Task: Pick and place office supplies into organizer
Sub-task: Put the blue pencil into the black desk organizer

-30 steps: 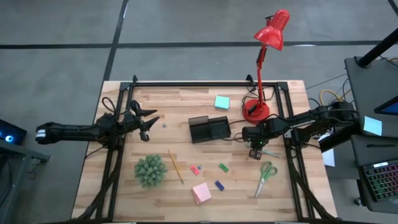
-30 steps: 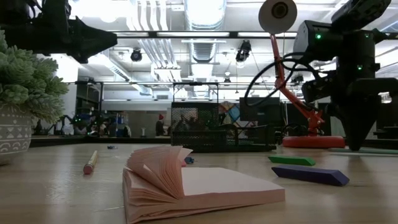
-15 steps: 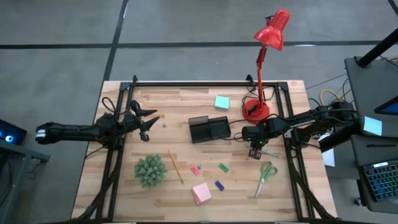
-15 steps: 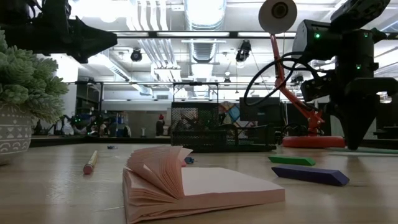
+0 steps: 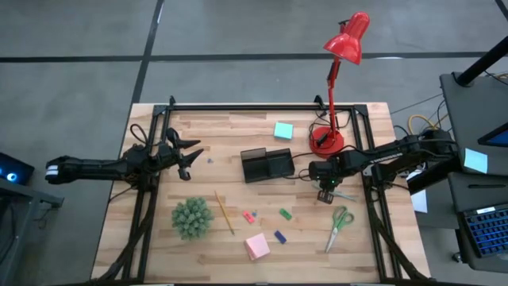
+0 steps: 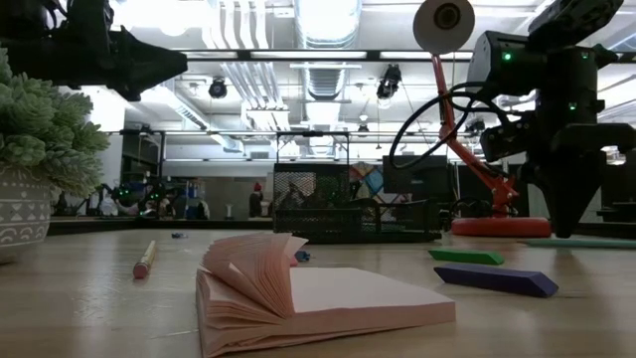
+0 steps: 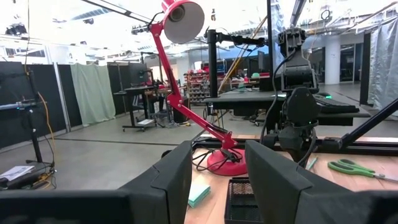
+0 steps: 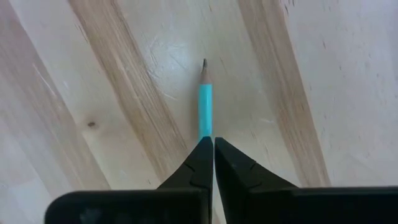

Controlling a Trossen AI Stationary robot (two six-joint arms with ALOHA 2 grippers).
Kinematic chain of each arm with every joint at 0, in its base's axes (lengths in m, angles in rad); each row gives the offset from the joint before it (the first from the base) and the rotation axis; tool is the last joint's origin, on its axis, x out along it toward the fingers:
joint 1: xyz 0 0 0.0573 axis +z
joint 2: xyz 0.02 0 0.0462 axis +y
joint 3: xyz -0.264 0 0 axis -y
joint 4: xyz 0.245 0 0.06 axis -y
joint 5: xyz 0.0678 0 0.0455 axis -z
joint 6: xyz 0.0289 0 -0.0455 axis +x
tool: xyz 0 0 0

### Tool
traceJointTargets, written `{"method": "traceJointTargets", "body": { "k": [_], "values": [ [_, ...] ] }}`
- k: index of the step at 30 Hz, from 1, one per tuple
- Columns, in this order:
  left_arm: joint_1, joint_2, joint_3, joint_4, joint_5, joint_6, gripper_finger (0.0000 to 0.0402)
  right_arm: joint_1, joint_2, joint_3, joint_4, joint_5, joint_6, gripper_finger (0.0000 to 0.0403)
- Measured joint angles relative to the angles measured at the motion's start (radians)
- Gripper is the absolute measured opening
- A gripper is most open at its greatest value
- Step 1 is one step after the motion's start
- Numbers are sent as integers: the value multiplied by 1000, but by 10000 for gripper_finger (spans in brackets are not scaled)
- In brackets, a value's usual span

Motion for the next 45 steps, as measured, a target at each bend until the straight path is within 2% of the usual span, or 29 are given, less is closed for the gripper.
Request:
{"method": "traceJointTargets", "body": {
  "k": [6,12,16,20,30,34,45],
  "values": [
    [0,0,0,0,0,0,137,1,0,4,0,-28,-1,40],
    [0,0,0,0,0,0,137,26,0,18,-2,-24,-7,110],
    [0,0,0,0,0,0,137,38,10,18,-57,-20,45,158],
    [0,0,0,0,0,0,137,38,10,16,-113,-15,105,187],
    [0,0,0,0,0,0,137,90,17,-16,-68,37,122,193],
    [0,0,-1,0,0,0,137,100,14,-30,-52,66,133,186],
    [0,15,-1,-1,0,0,137,98,14,-44,-43,57,121,162]
  ]
}}
